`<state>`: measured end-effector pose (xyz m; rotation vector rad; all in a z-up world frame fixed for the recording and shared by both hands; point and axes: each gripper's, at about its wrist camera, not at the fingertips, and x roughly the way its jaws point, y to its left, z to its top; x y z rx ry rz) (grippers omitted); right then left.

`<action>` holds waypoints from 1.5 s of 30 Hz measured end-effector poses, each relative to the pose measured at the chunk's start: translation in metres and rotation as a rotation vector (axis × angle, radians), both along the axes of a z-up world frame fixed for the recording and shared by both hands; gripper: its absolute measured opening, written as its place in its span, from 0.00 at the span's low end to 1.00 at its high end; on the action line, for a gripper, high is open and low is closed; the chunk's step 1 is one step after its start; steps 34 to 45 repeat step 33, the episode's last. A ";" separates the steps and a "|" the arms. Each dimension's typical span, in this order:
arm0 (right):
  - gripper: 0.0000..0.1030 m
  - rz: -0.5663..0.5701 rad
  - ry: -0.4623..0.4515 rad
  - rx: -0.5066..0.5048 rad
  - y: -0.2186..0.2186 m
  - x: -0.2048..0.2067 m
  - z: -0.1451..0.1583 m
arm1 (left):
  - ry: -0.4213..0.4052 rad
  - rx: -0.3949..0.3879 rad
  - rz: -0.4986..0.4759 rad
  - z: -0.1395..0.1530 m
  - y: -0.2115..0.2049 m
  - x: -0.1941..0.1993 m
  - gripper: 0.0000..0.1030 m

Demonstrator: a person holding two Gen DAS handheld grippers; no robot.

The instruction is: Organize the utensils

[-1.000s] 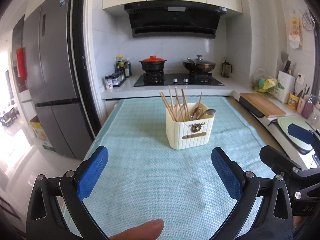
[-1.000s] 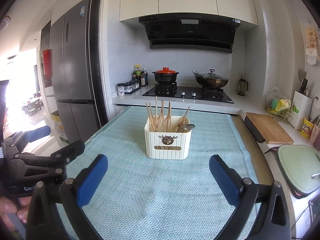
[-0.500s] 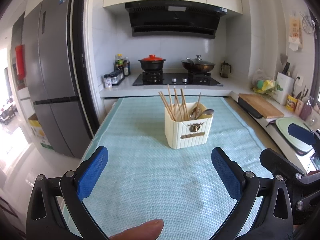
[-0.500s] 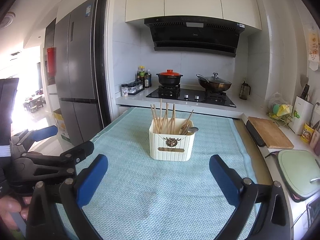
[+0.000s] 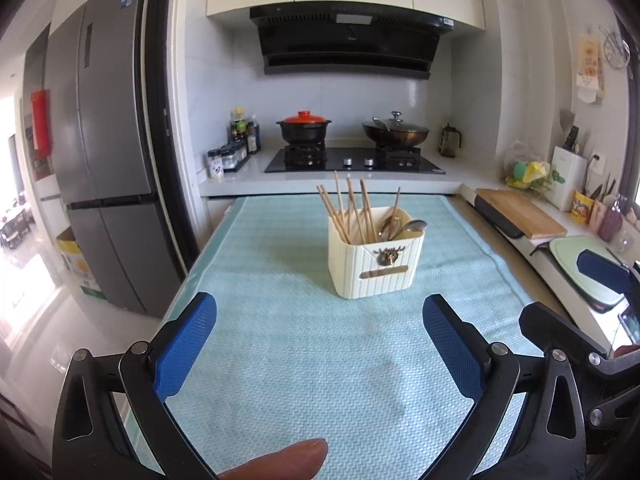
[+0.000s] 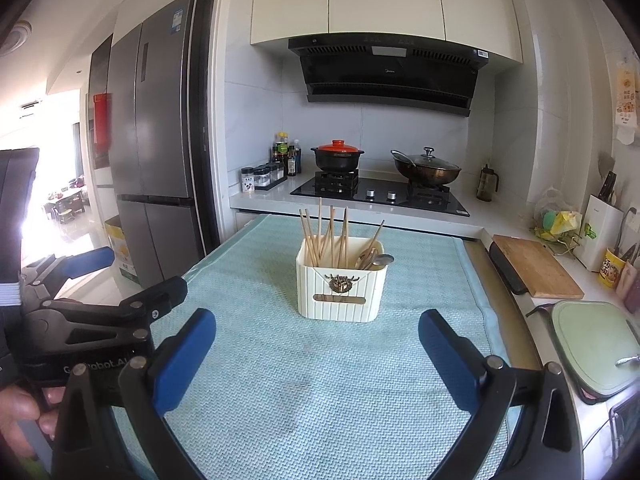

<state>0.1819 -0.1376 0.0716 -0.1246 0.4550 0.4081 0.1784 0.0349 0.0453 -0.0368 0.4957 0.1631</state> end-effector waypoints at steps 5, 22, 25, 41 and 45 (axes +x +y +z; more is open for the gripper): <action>1.00 -0.004 0.004 -0.011 0.000 0.001 -0.001 | 0.003 0.004 0.006 0.000 -0.002 0.000 1.00; 1.00 -0.003 0.014 -0.027 0.001 0.001 -0.005 | 0.001 0.017 0.006 0.000 -0.005 0.001 1.00; 1.00 -0.002 0.017 -0.031 0.001 0.001 -0.006 | 0.005 0.025 0.001 -0.002 -0.007 0.003 1.00; 1.00 -0.013 0.031 -0.032 0.000 0.003 -0.008 | -0.010 0.021 0.019 -0.003 -0.004 -0.002 1.00; 1.00 -0.013 0.031 -0.032 0.000 0.003 -0.008 | -0.010 0.021 0.019 -0.003 -0.004 -0.002 1.00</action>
